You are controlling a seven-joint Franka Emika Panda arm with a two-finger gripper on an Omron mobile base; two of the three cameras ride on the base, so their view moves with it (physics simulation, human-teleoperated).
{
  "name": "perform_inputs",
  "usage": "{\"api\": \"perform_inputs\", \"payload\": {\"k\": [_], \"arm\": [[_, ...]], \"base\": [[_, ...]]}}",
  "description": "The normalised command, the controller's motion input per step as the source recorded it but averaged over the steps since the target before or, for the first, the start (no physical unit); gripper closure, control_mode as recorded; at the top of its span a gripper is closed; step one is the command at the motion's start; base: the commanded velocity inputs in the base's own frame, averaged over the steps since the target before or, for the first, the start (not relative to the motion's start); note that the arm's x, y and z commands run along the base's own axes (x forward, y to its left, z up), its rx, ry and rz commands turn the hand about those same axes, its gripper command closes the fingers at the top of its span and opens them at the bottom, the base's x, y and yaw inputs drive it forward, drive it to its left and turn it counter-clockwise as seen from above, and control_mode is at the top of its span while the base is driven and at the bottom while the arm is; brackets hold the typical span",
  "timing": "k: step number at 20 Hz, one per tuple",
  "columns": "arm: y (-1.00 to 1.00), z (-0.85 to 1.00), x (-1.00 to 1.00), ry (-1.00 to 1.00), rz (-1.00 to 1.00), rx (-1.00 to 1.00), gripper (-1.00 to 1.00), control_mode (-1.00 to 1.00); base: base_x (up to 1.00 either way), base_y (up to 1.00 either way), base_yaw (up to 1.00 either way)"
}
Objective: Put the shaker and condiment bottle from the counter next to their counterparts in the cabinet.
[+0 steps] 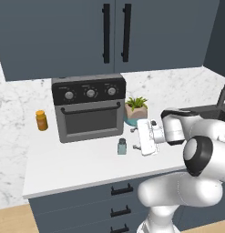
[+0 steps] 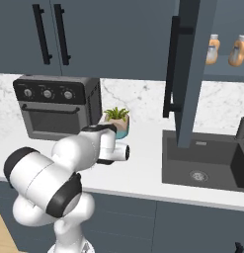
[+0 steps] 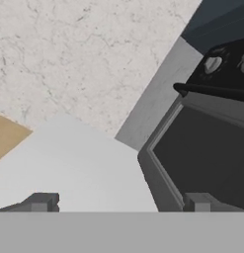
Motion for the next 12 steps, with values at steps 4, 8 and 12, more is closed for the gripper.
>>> {"api": "perform_inputs", "payload": {"k": [4,8,12], "arm": [[0.00,-0.06,0.00,-0.06,0.00,-0.06,-1.00,-1.00],[0.00,-0.13,0.01,-0.02,-0.01,-0.04,-1.00,-1.00],[0.00,-0.18,0.08,0.00,-0.03,-0.03,-1.00,-1.00]], "base": [[0.00,0.00,0.00],[0.00,0.00,0.00],[0.00,0.00,0.00]]}}
